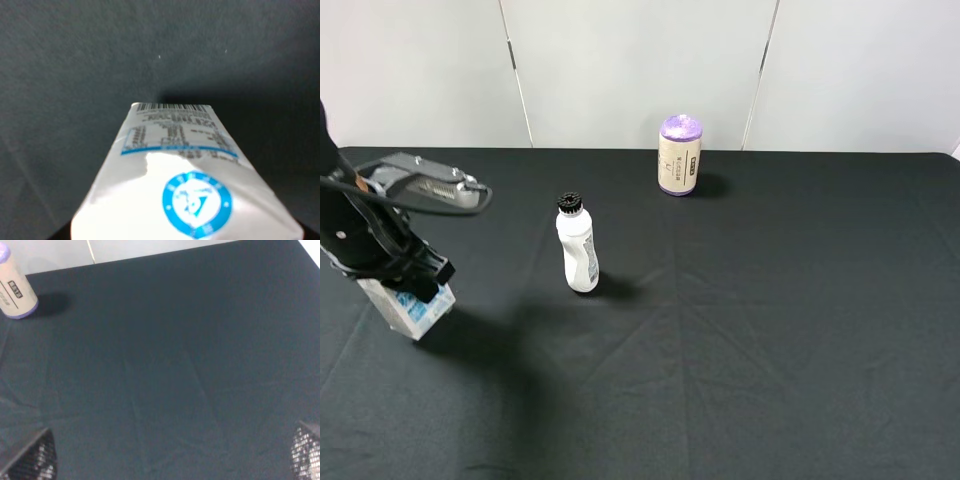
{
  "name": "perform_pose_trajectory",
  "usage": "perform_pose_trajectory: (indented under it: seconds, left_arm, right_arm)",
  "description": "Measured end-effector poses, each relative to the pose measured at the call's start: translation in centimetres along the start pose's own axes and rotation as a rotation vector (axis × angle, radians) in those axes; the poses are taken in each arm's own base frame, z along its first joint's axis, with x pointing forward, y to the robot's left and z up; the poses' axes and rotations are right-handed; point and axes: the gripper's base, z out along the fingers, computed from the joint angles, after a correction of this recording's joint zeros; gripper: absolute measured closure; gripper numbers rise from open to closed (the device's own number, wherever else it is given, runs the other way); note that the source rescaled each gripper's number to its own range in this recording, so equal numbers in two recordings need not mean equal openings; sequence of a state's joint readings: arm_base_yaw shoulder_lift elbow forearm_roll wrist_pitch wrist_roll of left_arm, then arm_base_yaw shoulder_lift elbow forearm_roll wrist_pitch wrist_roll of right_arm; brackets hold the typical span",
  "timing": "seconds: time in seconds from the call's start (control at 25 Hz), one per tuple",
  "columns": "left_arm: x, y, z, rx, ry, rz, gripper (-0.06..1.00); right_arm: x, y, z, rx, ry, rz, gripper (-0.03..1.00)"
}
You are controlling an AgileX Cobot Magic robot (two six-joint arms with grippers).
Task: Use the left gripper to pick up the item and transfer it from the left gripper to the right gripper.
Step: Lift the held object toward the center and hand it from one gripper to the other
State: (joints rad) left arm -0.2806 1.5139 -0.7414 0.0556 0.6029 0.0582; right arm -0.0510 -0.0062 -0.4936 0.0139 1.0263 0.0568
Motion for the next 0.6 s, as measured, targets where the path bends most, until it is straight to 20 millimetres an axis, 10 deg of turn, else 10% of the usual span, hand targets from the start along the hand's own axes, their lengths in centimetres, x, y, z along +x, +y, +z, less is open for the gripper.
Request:
perform_pose_trajectory:
  seconds: [0.6]
  left_arm:
    - [-0.2,0.1,-8.3,-0.011,-0.121,-0.004,0.94]
  right_arm:
    - [0.0,0.0,0.0,0.0,0.0,0.0,-0.03]
